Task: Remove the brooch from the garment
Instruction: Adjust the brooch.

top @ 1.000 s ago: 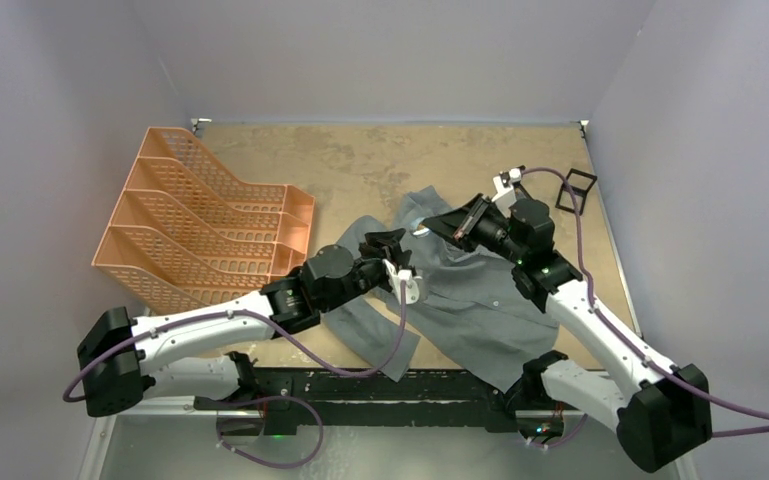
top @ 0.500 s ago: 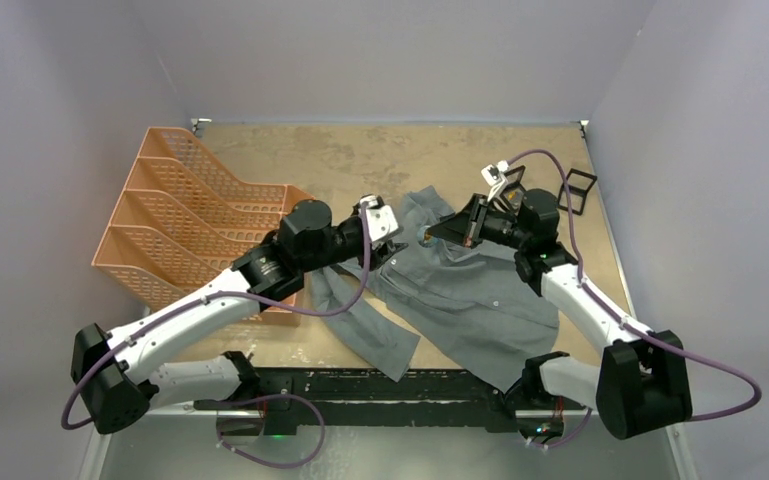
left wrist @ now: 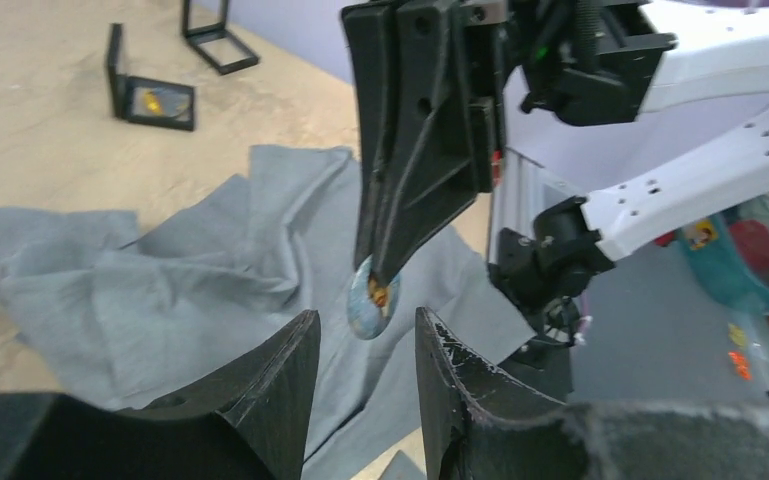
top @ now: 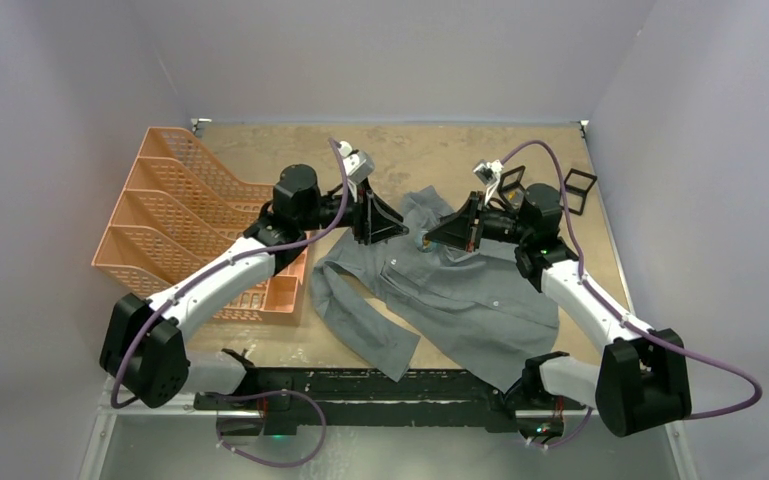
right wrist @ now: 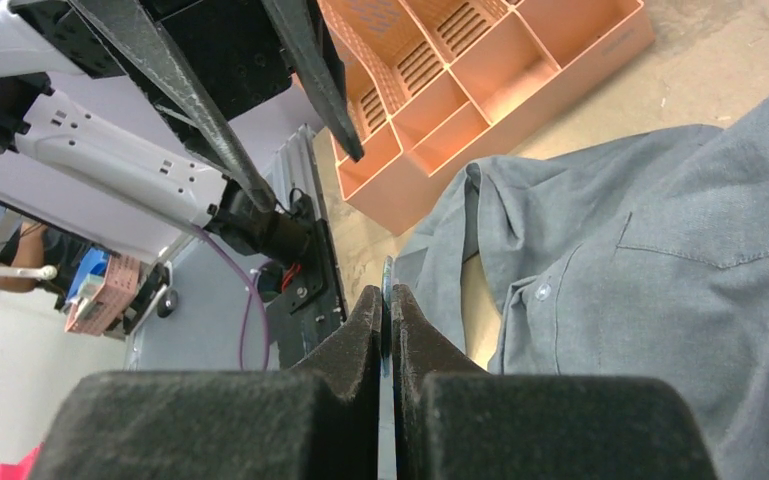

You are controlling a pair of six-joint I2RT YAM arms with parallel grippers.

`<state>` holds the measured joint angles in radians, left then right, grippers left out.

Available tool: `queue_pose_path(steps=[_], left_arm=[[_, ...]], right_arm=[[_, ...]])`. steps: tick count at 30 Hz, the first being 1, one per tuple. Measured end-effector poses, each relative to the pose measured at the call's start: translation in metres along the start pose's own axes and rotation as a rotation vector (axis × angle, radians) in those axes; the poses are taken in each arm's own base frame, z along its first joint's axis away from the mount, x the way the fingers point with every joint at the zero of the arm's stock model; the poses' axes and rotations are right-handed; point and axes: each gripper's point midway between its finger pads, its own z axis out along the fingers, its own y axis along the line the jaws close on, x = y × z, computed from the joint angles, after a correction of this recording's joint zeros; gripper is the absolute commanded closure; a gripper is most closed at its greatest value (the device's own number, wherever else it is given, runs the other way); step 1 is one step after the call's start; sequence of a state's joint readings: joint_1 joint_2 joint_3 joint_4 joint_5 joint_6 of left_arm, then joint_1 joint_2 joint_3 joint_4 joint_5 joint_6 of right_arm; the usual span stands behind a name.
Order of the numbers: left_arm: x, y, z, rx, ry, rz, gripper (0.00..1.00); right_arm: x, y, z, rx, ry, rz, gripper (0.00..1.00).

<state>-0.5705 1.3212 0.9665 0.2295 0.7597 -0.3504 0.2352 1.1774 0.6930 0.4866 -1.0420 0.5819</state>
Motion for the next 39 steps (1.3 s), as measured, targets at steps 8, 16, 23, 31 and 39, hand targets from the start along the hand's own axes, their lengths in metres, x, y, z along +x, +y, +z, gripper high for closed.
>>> queue_pose_path(steps=[8, 16, 23, 31, 39], left_arm=[[-0.002, -0.019, 0.007, 0.137, -0.002, -0.07, 0.69], [0.006, -0.02, 0.012, 0.162, 0.02, -0.116, 0.69], [0.013, -0.023, 0.017, 0.175, 0.039, -0.125, 0.72], [0.019, -0.029, 0.019, 0.205, 0.06, -0.131, 1.0], [0.019, -0.03, 0.019, 0.212, 0.061, -0.132, 1.0]], right_arm=[[-0.003, 0.01, 0.0, -0.051, 0.001, -0.049, 1.0], [-0.009, 0.022, 0.002, -0.099, -0.011, -0.084, 1.0], [-0.007, 0.033, 0.006, -0.14, 0.0, -0.094, 1.0], [-0.008, 0.039, 0.008, -0.159, -0.002, -0.109, 1.0], [-0.009, 0.038, 0.008, -0.149, -0.007, -0.109, 0.65]])
